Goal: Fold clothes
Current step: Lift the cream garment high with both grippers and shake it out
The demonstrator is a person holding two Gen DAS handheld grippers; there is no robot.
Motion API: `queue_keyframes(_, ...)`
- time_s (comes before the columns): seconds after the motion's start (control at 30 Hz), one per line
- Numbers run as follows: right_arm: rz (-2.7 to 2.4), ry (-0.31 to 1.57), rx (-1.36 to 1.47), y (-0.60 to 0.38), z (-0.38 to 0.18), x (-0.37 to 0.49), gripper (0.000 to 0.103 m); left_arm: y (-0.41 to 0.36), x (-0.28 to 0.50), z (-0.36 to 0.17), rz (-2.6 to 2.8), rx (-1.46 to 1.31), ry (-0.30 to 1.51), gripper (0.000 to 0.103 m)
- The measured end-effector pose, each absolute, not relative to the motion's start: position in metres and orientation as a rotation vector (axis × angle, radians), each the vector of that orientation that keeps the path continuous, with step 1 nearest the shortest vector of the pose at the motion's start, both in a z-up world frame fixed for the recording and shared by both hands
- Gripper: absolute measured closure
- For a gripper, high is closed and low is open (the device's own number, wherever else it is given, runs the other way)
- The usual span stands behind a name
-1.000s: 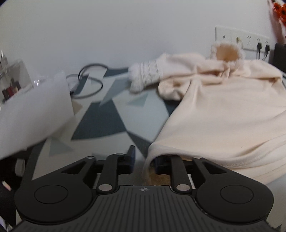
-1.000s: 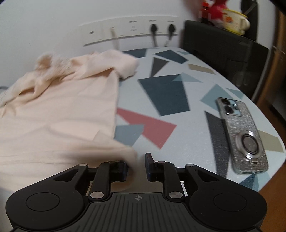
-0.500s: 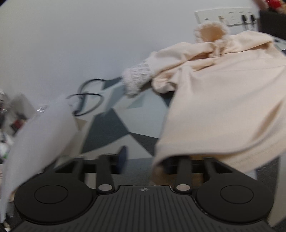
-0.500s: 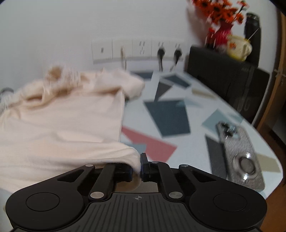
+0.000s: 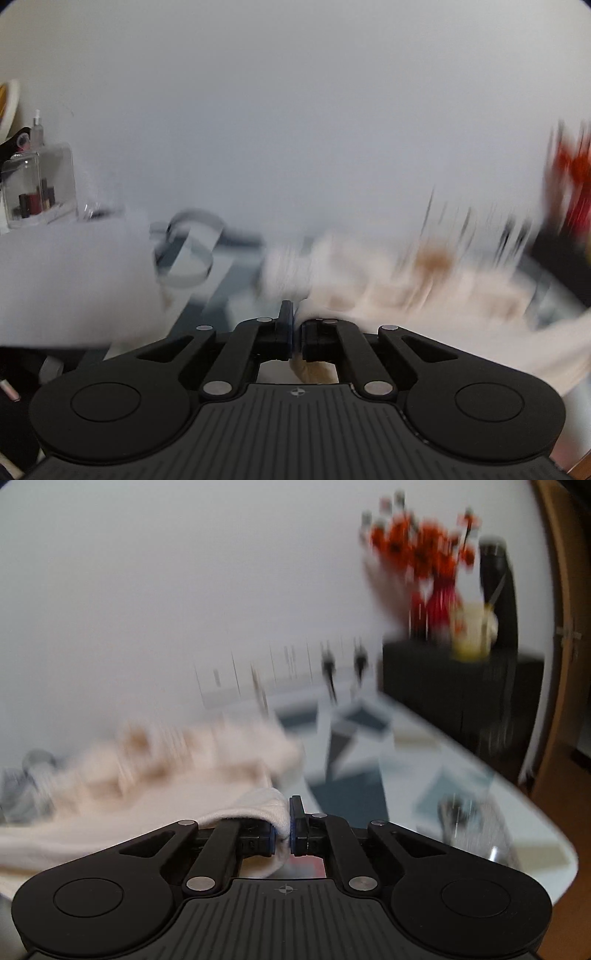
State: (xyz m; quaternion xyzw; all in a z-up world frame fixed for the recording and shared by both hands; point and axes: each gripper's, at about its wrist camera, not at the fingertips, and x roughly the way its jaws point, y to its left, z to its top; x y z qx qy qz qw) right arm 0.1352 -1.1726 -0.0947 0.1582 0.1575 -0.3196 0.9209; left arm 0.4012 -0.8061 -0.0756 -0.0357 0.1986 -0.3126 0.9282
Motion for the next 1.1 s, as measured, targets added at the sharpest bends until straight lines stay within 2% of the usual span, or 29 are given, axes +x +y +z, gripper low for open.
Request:
queue_keyframes(0.27,-0.608,-0.069,0.256,-1.132,0.040,0.077,0.097,-0.737,0.369,0.040,-0.787,-0.371,0.112,0.099)
queue_keyframes(0.4,-0.576,-0.202,0.222,-1.115,0.089,0.054,0.097,-0.717,0.360,0.078,-0.823,-0.384,-0.017,0.099)
queue_keyframes(0.53,-0.559,-0.190,0.250,-1.123,0.113,0.060,0.097,-0.720,0.374,0.096,-0.836,-0.385,-0.009,0.099)
queue_keyframes(0.8,-0.518,-0.044,0.309,-1.182,0.111,0.159,0.098,-0.783,0.468,0.093,-0.762,-0.330,0.183,0.099)
queue_keyframes(0.9,-0.521,-0.084,0.291,-1.203,0.136,0.206,0.098,-0.799,0.504,0.128,-0.705,-0.359,0.118,0.099)
queue_keyframes(1.0,-0.517,-0.231,0.199,-1.197,0.181,0.227,0.098,-0.801,0.517,0.182,-0.653,-0.400,-0.055,0.099)
queue_keyframes(1.1,-0.518,-0.336,0.118,-1.193,0.210,0.231,0.098,-0.797,0.513,0.211,-0.627,-0.410,-0.171,0.099)
